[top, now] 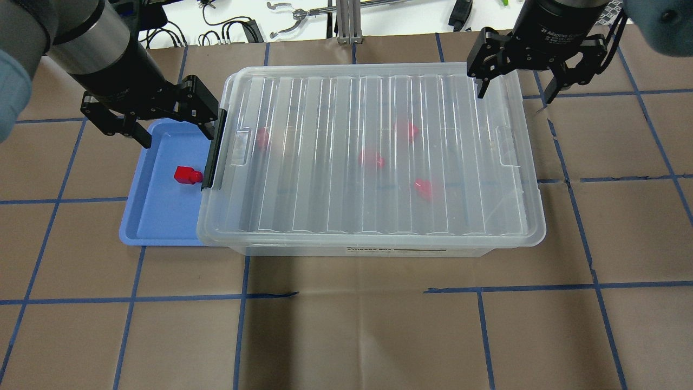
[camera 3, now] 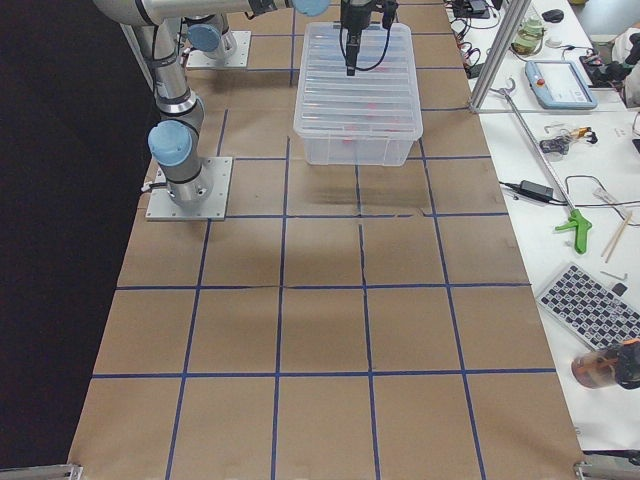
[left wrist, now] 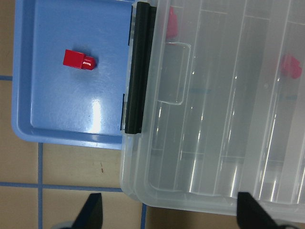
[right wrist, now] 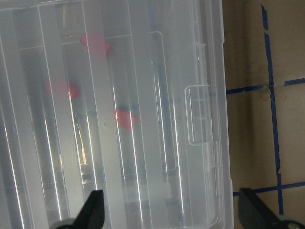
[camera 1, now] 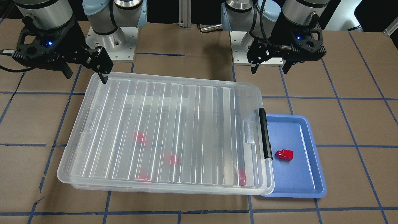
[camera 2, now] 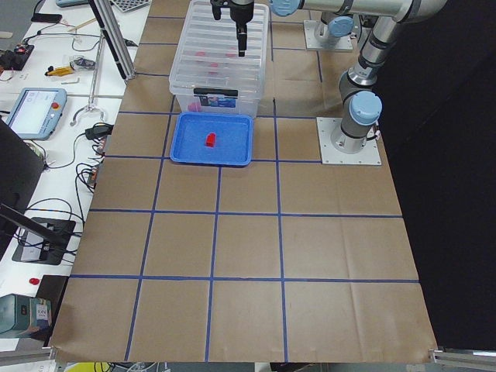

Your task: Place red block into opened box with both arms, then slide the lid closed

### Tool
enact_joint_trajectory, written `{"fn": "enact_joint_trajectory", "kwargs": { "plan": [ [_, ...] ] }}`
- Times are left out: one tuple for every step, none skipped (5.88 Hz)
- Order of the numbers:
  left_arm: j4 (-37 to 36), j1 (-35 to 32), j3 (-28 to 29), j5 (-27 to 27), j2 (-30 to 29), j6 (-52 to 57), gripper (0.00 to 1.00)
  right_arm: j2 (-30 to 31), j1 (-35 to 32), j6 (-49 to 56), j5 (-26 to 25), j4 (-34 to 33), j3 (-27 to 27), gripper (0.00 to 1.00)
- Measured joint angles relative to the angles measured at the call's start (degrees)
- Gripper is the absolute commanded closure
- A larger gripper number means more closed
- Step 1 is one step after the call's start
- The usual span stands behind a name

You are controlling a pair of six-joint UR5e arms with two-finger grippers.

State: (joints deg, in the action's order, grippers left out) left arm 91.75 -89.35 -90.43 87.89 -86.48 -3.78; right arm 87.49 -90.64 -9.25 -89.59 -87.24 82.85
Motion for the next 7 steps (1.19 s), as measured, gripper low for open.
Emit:
{"fn": "enact_joint_trajectory", "kwargs": {
  "plan": [
    [0.0,0.04,-0.01,0.0,0.0,0.03,0.02,0.03,0.02,-0.01,-0.02,0.19,0.06,0.0],
    [-0.02,0.1,0.01,0.0,0.0,0.07,0.02,0.09,0.03,-0.07,0.01,1.47,0.07,0.0],
    [-0.06,0.13,0.02,0.0,-0.02,0.08,0.02,0.07,0.03,-0.07,0.0,2.95,0.05,0.0],
    [-0.05,0.12,0.01,0.0,-0.04,0.12,0.02,-0.05,0.1,0.02,-0.01,3.4,0.0,0.0],
    [-0.04,0.08,-0.01,0.0,-0.02,0.15,0.02,-0.65,0.34,0.59,0.07,3.02,-0.25,0.0],
    [-0.07,0.08,-0.01,-0.03,-0.01,0.17,0.02,-2.18,1.15,1.58,0.13,2.13,-0.74,0.0],
    [-0.06,0.12,-0.01,-0.04,0.0,0.18,0.02,-3.62,2.89,3.73,-0.2,1.44,-0.9,0.0]
  ]
}}
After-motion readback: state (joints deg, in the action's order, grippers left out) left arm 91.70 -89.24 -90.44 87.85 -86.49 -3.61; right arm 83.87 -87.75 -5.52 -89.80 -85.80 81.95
